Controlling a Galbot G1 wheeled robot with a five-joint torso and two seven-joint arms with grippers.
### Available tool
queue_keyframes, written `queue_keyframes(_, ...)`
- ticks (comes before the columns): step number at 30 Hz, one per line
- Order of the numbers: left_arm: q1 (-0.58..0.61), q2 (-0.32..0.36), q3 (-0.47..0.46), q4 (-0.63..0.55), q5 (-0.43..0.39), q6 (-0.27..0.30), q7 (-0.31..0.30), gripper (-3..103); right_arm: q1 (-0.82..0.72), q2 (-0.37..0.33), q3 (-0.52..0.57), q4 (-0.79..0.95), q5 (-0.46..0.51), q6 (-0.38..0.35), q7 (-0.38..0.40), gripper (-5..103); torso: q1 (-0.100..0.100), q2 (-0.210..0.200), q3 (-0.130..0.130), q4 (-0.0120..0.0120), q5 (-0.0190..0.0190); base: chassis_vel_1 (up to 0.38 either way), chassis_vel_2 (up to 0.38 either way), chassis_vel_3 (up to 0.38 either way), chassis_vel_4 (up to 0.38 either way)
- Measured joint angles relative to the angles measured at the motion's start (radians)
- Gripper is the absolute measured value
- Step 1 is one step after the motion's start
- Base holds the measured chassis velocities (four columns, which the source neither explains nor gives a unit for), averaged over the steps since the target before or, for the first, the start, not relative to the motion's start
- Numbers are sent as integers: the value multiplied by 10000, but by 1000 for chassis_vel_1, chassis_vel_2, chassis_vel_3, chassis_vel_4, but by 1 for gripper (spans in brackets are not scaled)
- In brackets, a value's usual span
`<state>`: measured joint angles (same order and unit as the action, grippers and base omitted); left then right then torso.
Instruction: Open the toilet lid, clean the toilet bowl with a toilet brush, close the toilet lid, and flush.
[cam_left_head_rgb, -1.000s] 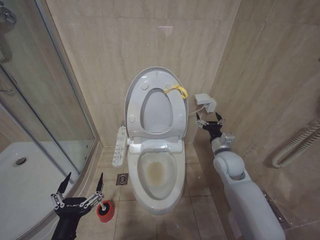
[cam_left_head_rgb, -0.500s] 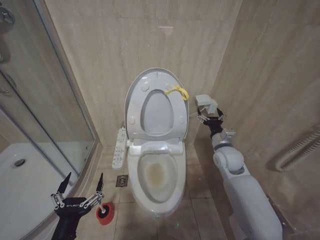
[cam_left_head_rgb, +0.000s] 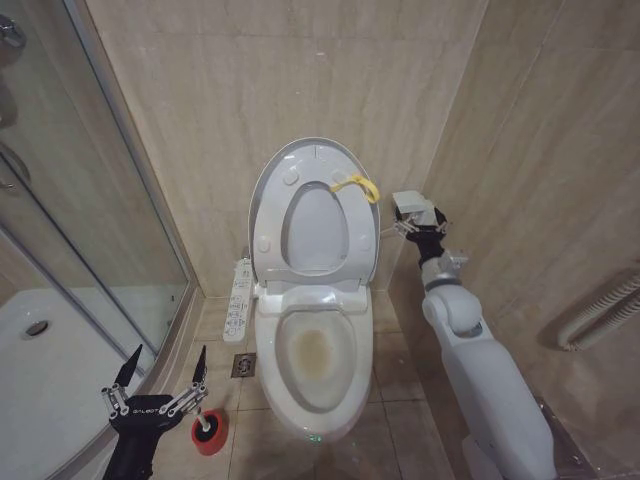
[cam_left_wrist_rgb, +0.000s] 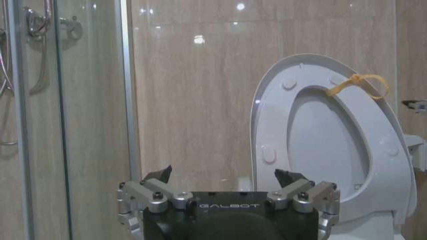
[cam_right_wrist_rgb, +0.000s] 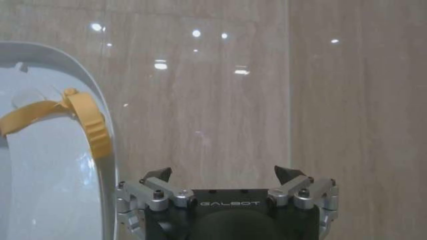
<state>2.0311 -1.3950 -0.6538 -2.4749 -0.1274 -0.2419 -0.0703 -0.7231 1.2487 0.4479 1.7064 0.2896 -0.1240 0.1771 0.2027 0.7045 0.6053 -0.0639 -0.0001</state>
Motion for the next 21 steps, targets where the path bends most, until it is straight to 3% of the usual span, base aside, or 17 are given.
queue_keyframes(5,0,0,0,0,0,0,0,100,494,243,-249,-514,-268,80,14,100,2,0,1,1,0,0,0,0,0)
queue_keyframes(12,0,0,0,0,0,0,0,100,905,502,-409,-1163,-809,893,375,100,2,-1,1,-4,0,0,0,0,0)
queue_keyframes(21,0,0,0,0,0,0,0,100,1499,796,-535,-1905,-1142,1031,471,100,2,0,1,-4,0,0,0,0,0)
